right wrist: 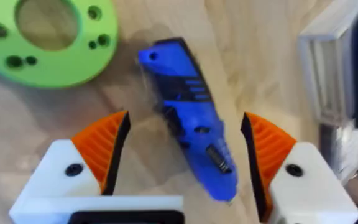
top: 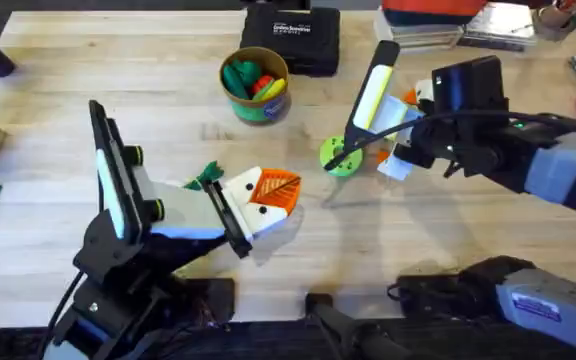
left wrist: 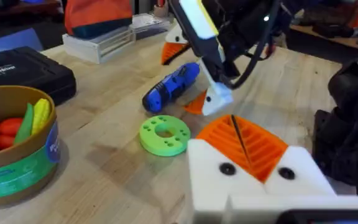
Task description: Pick up the gripper from the table and insert it into the empty holder that is missing its gripper. Then pick up a screw, insert it into the mounting hole, and use the screwdriver to tighten it. Finally, clean up the table by picking up the vegetable and placing it into the bucket.
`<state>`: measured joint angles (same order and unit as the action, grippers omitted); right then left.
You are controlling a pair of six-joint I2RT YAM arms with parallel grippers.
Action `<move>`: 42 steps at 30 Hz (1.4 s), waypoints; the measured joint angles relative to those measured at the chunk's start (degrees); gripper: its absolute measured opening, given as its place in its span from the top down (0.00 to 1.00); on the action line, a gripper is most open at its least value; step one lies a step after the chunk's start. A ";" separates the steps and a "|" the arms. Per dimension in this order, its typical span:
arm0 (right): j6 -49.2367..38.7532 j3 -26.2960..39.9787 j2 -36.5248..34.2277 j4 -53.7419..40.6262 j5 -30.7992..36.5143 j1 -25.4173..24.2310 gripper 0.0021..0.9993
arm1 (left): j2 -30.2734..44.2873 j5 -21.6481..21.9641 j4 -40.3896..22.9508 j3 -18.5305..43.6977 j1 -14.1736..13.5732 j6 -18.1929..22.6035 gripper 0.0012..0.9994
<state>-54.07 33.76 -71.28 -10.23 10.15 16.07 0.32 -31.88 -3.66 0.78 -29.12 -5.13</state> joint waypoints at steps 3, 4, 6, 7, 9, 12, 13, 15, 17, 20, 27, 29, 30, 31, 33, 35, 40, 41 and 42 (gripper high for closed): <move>6.69 1.15 2.60 -7.84 0.79 0.57 0.00 | 0.00 0.00 0.00 0.00 0.00 0.00 0.99; 9.01 1.83 3.42 -10.27 0.74 0.60 0.01 | 0.00 0.00 0.00 0.00 0.00 0.00 0.99; 14.04 3.97 5.17 -16.05 -0.14 0.64 0.01 | 0.00 0.00 0.00 0.00 0.00 0.00 0.99; 16.17 5.17 5.99 -18.61 -0.96 0.64 0.01 | 0.00 0.00 0.00 0.00 0.00 0.00 0.99; 20.44 7.94 7.73 -22.97 -3.82 0.64 0.01 | -0.01 0.00 0.01 0.00 0.00 0.00 0.99; 26.03 12.13 9.79 -28.43 -9.02 0.64 0.01 | -0.01 0.00 0.00 0.00 0.00 0.00 0.99; 27.64 13.26 10.26 -29.85 -10.65 0.64 0.01 | -0.02 0.00 0.00 0.00 0.00 0.00 0.99; 31.65 15.69 10.87 -33.37 -14.09 0.64 0.01 | 0.00 0.00 0.00 0.00 0.00 0.00 0.99; 35.72 17.72 10.96 -37.14 -17.19 0.64 0.01 | 0.00 0.00 0.00 0.00 0.00 0.00 0.99; 40.20 19.99 10.94 -42.96 -23.16 0.64 0.01 | 0.00 0.00 0.00 0.00 0.00 0.00 0.99; 43.97 20.96 10.94 -46.82 -33.48 0.64 0.01 | 0.00 0.00 0.02 0.00 0.00 0.20 0.28; 44.39 20.96 10.94 -46.72 -34.45 0.64 0.01 | 0.00 0.00 0.00 0.00 0.00 0.03 0.05; 44.68 20.96 10.94 -46.67 -34.88 0.64 0.01 | 0.00 0.00 0.00 0.00 0.00 0.13 0.02; 44.69 20.96 10.94 -46.58 -35.15 0.64 0.01 | -0.01 0.01 0.01 0.00 0.00 0.15 0.02; 44.90 20.96 10.94 -46.28 -35.58 0.64 0.01 | 0.00 0.39 0.04 0.00 0.00 0.17 0.01; 44.90 20.99 10.94 -46.28 -35.93 0.64 0.01 | -0.01 1.86 0.98 -0.09 0.00 0.18 0.01; 44.52 21.01 10.95 -46.15 -37.68 0.64 0.01 | -0.02 7.80 4.95 0.40 0.00 -0.16 0.01; 44.38 21.04 10.95 -45.97 -37.96 0.64 0.01 | 0.00 9.47 2.63 1.28 0.00 -0.71 0.01; 44.26 21.13 10.94 -45.68 -38.18 0.64 0.01 | 0.12 11.44 -0.25 2.53 0.00 -1.32 0.01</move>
<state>-9.80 54.88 -60.34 -55.91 -28.04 16.71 0.43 -20.44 -3.92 3.31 -29.12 -6.45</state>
